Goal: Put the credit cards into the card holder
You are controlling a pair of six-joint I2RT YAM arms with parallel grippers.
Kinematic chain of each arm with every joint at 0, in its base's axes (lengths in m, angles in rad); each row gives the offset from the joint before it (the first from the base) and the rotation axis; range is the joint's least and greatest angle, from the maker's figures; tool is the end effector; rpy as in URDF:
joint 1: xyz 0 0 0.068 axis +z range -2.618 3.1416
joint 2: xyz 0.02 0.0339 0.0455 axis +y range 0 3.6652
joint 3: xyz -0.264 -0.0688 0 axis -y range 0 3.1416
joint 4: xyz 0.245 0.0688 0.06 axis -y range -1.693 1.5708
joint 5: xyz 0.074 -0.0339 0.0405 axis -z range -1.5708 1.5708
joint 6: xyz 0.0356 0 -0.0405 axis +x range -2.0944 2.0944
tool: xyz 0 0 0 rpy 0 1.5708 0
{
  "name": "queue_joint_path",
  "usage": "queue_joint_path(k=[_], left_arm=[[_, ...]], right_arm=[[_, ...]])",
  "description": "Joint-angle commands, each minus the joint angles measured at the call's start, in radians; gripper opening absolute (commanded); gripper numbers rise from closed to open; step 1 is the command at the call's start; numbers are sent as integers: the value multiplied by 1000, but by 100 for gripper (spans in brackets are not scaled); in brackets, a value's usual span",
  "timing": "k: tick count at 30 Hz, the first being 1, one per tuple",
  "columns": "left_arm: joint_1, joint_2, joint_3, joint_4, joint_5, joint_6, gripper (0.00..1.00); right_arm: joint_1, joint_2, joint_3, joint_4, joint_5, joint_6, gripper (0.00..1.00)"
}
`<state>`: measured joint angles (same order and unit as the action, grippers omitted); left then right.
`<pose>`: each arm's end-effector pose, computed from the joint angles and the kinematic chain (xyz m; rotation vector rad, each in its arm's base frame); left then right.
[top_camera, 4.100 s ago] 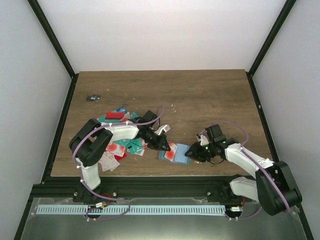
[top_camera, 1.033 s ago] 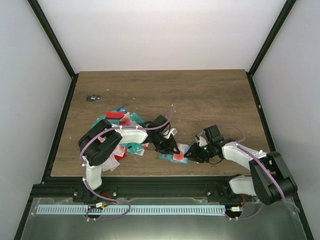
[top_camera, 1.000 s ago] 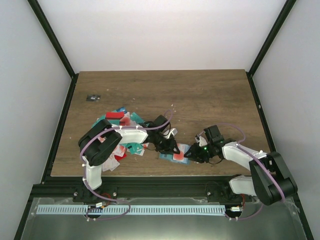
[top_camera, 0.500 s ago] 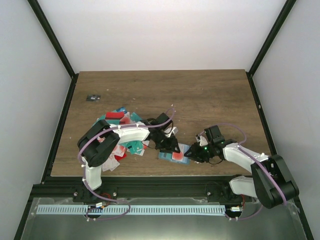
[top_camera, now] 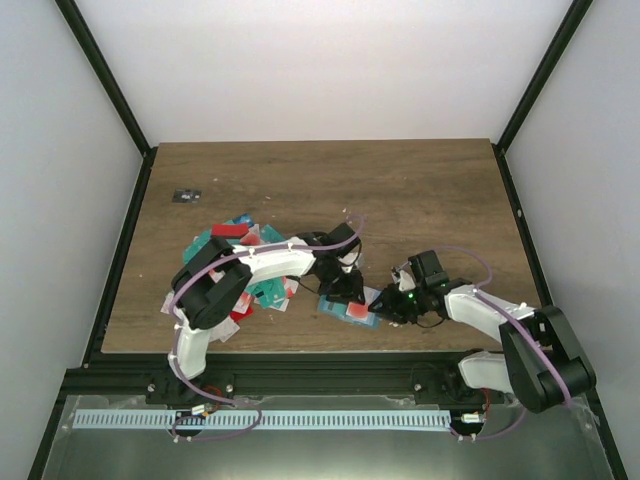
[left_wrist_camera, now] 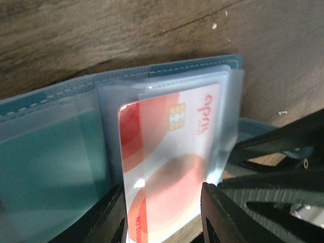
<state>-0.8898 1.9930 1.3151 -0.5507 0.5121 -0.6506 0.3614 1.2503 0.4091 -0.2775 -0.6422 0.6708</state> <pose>0.2332 -0.3155 0.1485 -0.4752 -2.8570 0.8918 0.1699 0.0870 0.1292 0.2234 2.8449 1.1461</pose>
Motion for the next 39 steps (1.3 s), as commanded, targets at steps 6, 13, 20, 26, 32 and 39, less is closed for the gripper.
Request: queue_joint_path(k=[6, 13, 20, 26, 32, 39], left_arm=[[-45, 81, 122, -148, -58, -38, 41], [-43, 12, 137, -165, -61, -42, 47], [-28, -67, 113, -182, -79, -16, 56], [-15, -98, 99, -193, -84, 21, 57], [-12, -85, 91, -189, -131, 77, 28], [-10, -52, 59, -152, -109, 99, 9]], right_arm=[[-1, 36, 21, 37, 2, -9, 27], [-1, 10, 53, -28, 5, -34, 27], [-1, -64, 55, -88, -7, -30, 31], [-1, -93, 54, -92, -27, -13, 34], [0, -81, 52, -45, -58, 21, 35], [-2, -54, 79, -33, -56, 32, 35]])
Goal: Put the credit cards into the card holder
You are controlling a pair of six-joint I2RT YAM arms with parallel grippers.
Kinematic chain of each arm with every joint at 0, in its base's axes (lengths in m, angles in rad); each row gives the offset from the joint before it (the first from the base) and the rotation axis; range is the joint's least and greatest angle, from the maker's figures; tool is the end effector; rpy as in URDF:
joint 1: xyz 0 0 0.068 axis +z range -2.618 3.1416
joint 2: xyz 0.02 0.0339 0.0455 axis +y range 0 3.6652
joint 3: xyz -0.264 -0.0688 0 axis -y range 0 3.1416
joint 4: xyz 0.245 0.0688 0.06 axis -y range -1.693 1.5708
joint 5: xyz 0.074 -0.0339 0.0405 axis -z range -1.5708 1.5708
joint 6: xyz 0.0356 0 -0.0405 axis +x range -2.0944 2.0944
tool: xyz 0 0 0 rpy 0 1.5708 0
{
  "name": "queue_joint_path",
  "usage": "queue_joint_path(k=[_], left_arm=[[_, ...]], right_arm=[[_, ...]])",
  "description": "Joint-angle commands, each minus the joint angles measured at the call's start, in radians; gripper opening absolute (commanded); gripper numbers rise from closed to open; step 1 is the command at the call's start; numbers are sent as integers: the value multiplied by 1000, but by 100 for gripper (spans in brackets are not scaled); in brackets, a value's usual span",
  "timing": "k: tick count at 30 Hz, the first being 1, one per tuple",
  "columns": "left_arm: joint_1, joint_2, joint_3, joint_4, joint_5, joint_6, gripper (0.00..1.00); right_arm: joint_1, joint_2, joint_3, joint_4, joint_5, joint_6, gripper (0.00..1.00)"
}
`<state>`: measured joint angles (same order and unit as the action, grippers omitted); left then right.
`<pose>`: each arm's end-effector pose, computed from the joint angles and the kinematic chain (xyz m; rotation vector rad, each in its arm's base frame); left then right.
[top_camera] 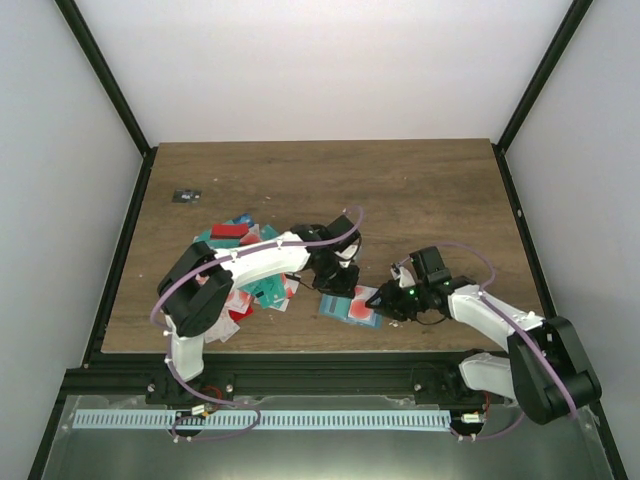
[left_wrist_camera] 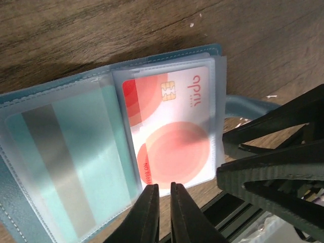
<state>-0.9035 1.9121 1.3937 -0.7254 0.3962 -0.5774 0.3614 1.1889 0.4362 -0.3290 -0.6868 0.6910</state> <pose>0.2276 -0.3111 0.1918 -0.5877 -2.9576 0.7820 0.1689 0.0880 0.1452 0.2138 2.8143 1.2216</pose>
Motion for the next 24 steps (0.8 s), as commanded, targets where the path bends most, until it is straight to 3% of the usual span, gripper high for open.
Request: queue_joint_path(k=[1, 11, 24], left_arm=[[3, 33, -22, 31, 13, 27, 8], [5, 83, -29, 55, 23, 43, 4], [4, 122, -37, 75, 29, 55, 4]], right_arm=[[-2, 8, 57, 15, -11, 12, 35], [-2, -76, 122, -162, 69, -19, 35], [-3, -14, 88, -70, 32, -11, 35]])
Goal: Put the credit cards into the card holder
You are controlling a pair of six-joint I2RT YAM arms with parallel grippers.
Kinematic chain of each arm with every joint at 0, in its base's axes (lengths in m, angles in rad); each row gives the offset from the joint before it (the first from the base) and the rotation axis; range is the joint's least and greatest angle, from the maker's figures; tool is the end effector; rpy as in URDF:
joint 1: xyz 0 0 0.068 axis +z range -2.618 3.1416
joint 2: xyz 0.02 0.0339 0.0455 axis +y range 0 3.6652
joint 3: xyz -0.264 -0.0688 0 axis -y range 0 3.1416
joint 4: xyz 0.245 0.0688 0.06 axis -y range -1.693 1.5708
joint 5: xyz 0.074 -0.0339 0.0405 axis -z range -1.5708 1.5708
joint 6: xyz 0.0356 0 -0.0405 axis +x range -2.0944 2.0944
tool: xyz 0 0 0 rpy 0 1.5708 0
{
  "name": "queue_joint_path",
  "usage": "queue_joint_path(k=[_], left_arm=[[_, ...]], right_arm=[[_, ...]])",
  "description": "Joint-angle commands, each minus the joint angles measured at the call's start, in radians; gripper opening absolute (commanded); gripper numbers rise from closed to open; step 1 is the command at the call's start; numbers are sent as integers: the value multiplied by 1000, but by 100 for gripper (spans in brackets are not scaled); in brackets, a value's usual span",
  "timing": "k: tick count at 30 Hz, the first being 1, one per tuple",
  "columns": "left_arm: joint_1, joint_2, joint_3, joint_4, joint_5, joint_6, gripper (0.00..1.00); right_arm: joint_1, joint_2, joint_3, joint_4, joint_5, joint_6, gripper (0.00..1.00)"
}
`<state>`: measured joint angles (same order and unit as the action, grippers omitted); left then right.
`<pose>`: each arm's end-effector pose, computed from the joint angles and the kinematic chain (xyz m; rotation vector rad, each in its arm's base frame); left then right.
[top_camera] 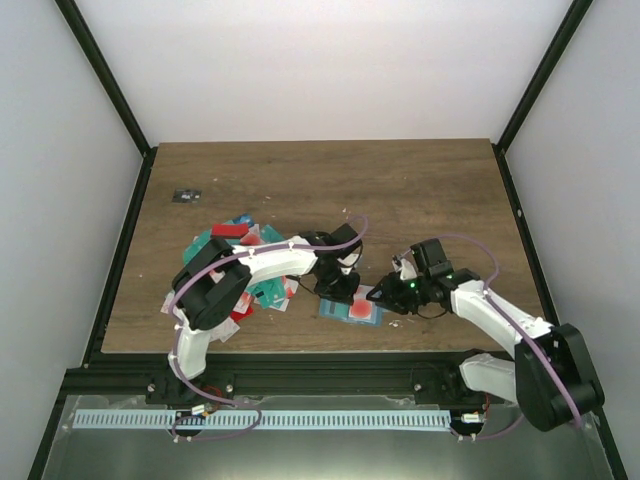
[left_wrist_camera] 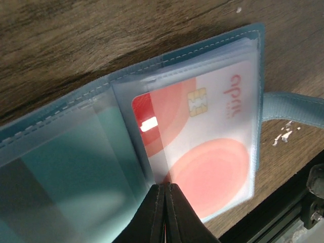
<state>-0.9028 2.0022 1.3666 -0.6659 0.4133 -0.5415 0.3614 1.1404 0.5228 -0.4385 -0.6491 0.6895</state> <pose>0.2313 -0.3162 0.1534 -0.6185 -2.9157 0.7355 0.1745 0.0890 0.1714 0.2115 2.7874 1.1781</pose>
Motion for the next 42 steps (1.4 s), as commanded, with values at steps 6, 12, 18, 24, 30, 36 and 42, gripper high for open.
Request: queue_joint_path(k=[6, 12, 18, 24, 30, 36, 42], left_arm=[[3, 50, -22, 16, 8, 24, 4], [4, 52, -26, 19, 10, 28, 4], [3, 53, -27, 21, 12, 29, 4], [3, 52, -32, 20, 12, 33, 4], [4, 52, -34, 21, 12, 39, 4], [4, 54, -31, 20, 19, 43, 4], [3, 52, -31, 17, 19, 44, 4]], right_arm=[[-2, 101, 0, 92, -19, -8, 35], [-1, 131, -1, 127, -42, -5, 35], [-1, 158, -2, 138, -43, -6, 35], [-1, 112, 28, 77, 6, -21, 36], [-2, 81, 21, 57, 45, -24, 37], [-1, 113, 5, 87, 30, -21, 37], [-2, 140, 6, 110, 17, -19, 37]])
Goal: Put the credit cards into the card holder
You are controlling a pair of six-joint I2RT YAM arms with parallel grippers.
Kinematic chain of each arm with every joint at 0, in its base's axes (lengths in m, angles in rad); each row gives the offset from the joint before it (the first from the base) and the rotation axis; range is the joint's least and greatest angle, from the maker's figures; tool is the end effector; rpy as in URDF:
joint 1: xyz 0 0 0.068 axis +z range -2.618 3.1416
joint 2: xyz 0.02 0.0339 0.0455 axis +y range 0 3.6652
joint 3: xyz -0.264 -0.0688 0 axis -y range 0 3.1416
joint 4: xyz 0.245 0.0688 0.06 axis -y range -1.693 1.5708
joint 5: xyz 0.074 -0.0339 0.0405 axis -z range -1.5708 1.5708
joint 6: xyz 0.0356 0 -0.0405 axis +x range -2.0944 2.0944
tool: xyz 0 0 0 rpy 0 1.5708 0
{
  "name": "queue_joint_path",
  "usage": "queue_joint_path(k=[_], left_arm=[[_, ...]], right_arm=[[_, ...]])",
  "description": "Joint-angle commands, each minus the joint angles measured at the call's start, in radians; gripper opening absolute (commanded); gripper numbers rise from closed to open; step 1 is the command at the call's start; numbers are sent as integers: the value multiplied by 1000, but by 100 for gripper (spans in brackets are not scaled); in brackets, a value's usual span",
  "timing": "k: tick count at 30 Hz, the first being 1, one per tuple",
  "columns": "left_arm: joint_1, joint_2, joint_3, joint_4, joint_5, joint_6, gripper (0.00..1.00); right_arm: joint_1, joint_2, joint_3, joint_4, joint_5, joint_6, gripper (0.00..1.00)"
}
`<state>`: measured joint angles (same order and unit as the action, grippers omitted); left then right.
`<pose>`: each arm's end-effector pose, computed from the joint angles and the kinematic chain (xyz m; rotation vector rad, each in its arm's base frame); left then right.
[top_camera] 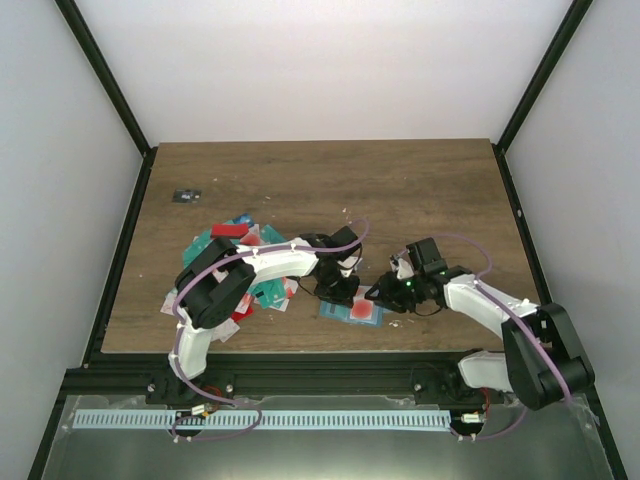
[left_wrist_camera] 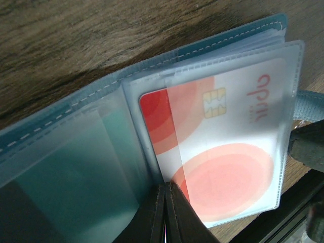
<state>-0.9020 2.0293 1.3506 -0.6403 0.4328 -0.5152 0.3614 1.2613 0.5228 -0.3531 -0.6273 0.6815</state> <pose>0.2312 -0.3166 0.1402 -0.6495 -2.8879 0.7376 0.1877 0.0933 0.1532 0.2288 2.8197 1.1364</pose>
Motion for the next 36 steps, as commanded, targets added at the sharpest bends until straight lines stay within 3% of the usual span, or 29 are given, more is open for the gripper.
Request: queue_joint_path(k=[1, 12, 36], left_arm=[[3, 25, -15, -10, 0, 19, 4], [2, 24, -15, -12, -2, 22, 4], [2, 35, -5, -15, 7, 29, 4]], right_arm=[[-2, 22, 6, 28, -6, -10, 37], [-2, -72, -10, -18, 30, -1, 38], [-1, 17, -15, 73, -18, 3, 37]])
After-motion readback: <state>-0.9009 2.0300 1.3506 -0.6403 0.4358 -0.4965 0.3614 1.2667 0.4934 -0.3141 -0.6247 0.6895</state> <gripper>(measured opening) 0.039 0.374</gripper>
